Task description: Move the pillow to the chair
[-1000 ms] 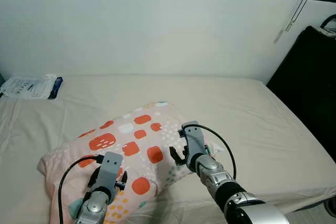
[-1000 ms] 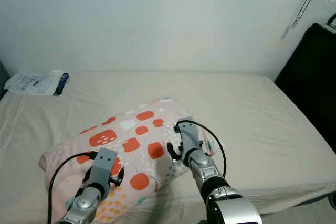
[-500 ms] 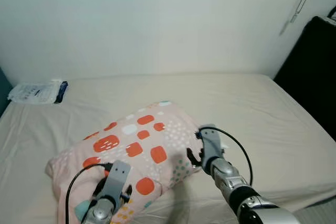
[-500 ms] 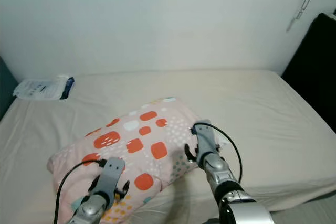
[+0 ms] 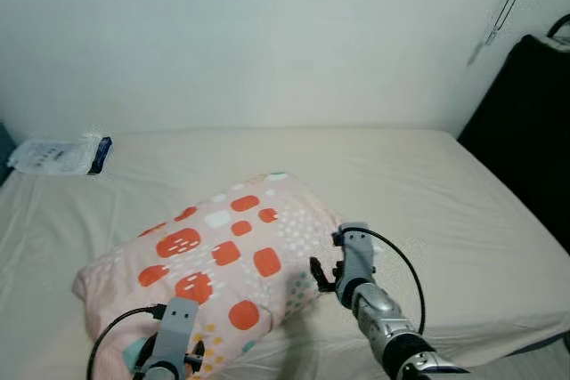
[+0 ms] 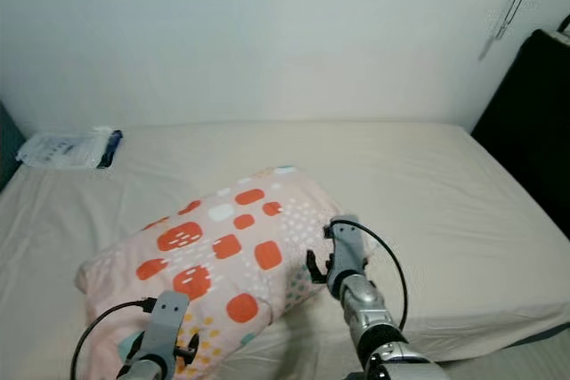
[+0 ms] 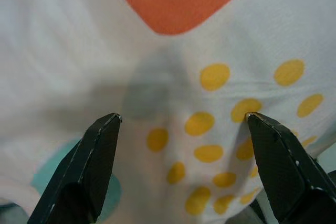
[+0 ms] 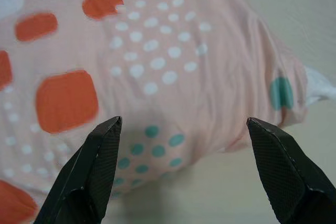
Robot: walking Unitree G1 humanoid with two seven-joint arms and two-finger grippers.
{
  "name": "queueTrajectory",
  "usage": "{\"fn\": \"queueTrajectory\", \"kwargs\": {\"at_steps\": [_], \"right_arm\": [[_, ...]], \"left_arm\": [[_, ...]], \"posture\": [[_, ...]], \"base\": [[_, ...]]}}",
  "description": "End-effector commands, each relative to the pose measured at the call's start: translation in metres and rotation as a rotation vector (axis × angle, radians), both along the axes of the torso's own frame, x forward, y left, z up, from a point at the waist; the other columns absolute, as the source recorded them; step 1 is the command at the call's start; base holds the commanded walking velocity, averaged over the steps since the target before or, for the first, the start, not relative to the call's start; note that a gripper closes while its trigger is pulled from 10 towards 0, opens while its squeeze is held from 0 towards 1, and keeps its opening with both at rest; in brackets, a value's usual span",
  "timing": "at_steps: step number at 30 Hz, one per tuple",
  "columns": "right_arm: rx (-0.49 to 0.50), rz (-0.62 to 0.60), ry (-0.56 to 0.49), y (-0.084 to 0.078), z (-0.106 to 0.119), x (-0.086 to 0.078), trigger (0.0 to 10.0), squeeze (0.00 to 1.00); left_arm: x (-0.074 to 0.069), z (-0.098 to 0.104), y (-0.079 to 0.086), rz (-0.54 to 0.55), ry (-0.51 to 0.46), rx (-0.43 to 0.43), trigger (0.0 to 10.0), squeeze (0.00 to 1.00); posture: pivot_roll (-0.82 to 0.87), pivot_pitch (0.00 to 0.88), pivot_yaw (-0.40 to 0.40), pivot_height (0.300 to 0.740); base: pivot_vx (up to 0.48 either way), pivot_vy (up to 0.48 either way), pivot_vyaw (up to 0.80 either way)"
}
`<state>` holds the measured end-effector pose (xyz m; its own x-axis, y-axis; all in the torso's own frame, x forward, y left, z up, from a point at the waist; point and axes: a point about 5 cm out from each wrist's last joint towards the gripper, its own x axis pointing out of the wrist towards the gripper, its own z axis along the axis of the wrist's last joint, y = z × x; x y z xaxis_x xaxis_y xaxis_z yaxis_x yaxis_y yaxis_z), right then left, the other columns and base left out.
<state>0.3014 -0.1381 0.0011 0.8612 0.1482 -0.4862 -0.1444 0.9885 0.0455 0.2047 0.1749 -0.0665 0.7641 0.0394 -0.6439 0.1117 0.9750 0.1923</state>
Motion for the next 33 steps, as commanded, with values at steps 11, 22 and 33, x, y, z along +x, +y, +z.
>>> {"fn": "queueTrajectory", "kwargs": {"at_steps": [11,22,33], "right_arm": [[-0.038,-0.195,-0.006,-0.014,0.003,0.003,10.0,0.0],[0.013,-0.329,-0.009,-0.035,0.031,0.032,10.0,0.0],[0.002,-0.283,-0.065,-0.027,0.041,0.039,10.0,0.0]], "left_arm": [[0.007,0.004,-0.005,-0.003,-0.025,-0.003,10.0,0.0],[0.003,0.0,-0.001,0.006,0.022,0.006,10.0,0.0],[0.015,0.007,-0.006,-0.081,-0.006,0.029,10.0,0.0]], "posture": [[0.03,0.0,-0.048,0.74],[-0.03,0.0,0.013,0.74],[0.0,0.0,-0.037,0.74]], "base": [[0.0,0.0,0.0],[0.0,0.0,0.0],[0.0,0.0,0.0]]}}
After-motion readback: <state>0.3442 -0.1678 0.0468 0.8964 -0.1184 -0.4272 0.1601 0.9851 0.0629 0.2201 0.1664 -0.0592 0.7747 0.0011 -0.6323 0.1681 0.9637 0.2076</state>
